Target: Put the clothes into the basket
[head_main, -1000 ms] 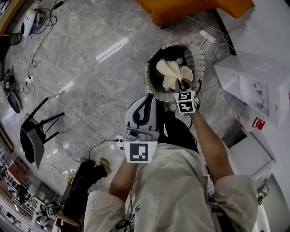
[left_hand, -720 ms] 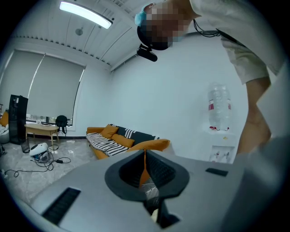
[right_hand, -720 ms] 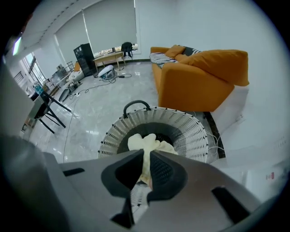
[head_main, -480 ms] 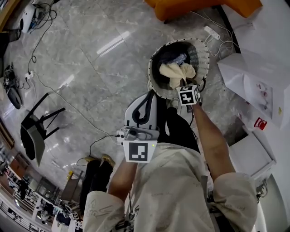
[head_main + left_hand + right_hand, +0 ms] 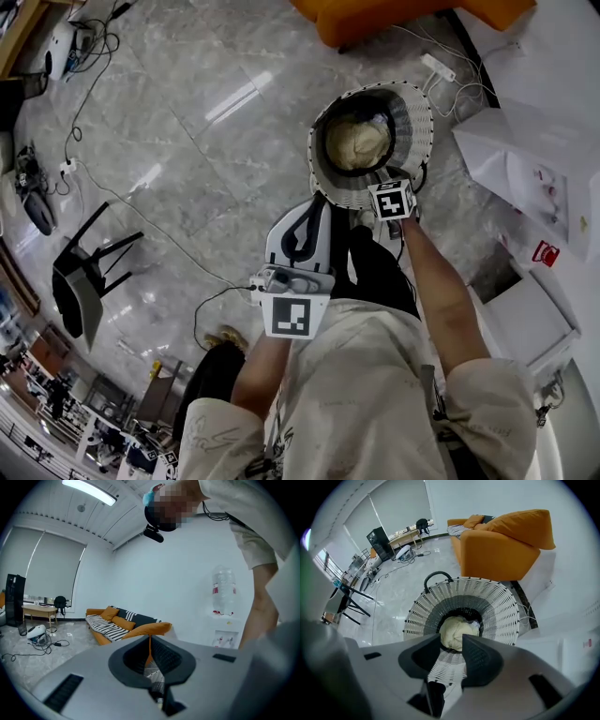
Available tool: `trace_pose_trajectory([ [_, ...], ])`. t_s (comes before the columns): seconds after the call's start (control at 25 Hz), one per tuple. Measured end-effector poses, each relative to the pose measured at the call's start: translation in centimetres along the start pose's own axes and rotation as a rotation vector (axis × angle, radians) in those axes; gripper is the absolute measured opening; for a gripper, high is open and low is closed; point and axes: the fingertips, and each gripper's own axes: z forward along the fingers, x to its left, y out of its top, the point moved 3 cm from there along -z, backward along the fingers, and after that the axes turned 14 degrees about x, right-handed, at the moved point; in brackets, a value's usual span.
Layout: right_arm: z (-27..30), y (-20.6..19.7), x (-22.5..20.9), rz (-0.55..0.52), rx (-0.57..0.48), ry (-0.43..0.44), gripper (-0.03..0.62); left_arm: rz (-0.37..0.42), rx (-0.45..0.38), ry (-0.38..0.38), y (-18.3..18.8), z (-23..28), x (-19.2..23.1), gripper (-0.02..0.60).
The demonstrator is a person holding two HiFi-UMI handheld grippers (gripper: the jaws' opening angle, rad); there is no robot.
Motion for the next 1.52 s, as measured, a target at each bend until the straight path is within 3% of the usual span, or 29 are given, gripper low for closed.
trace_pose_trajectory([
  [0.32,-2.6,-2.6,-0.5,0.01,-0.062,0.002,0.117,0.021,-0.007,0.026,1.1,-1.2,-2.2,0.011],
  [0.68,-9.9,-6.0,-1.5,0.038,-0.282,0.016,0.107,0.038,-0.063,0.049,3.1,-4.0,-6.2,0.011],
  [1.16,-25.4,-12.0,-4.8,0.105,-0.663,-0.041,0.104,0.073,-0.138,0.11,4.9,-8.6,-11.9,0.011],
  [1.52,-39.8,-14.4,-3.5,0.005,-0.995,-0.093,0.097,0.08,-0.202,0.13,7.4,-12.6,-15.5,0.011],
])
